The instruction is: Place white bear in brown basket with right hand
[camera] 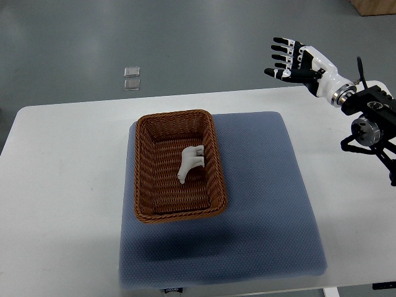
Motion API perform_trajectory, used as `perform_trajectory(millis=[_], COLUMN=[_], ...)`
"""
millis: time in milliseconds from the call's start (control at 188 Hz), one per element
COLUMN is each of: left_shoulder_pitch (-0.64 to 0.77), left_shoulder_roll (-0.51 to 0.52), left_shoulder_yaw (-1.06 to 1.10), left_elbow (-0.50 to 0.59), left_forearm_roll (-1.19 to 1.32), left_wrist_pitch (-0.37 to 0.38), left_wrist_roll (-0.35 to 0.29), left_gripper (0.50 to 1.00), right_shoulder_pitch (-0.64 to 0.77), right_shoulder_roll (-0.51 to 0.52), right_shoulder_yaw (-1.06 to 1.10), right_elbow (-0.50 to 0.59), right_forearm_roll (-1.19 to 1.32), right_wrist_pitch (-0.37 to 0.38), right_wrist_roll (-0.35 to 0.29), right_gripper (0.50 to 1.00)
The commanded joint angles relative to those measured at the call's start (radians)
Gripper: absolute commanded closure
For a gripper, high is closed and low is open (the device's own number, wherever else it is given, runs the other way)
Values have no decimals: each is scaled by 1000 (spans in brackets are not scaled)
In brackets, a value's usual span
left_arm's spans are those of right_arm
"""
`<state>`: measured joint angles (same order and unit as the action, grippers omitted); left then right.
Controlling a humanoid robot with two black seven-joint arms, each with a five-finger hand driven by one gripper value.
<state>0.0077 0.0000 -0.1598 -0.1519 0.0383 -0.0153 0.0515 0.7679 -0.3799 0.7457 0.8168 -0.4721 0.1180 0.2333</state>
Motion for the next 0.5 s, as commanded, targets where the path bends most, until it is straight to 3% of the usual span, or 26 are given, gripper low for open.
perform_trajectory(millis=[0,496], left_shoulder_pitch=[0,0], left_shoulder_roll=[0,0], left_shoulder_yaw=[0,-1], left_elbow=[0,0], left_forearm_roll=[0,0], left_wrist_pitch=[0,0], left_wrist_roll=[-1,-1], left_gripper=[500,500], right_shoulder_pitch=[-21,-62], right_shoulder_roll=[16,50], right_shoulder_yaw=[1,3], right_elbow=[-48,-91], right_forearm_roll=[104,187], right_wrist_pitch=[0,8], right_wrist_roll=[3,12], right_gripper=[585,576])
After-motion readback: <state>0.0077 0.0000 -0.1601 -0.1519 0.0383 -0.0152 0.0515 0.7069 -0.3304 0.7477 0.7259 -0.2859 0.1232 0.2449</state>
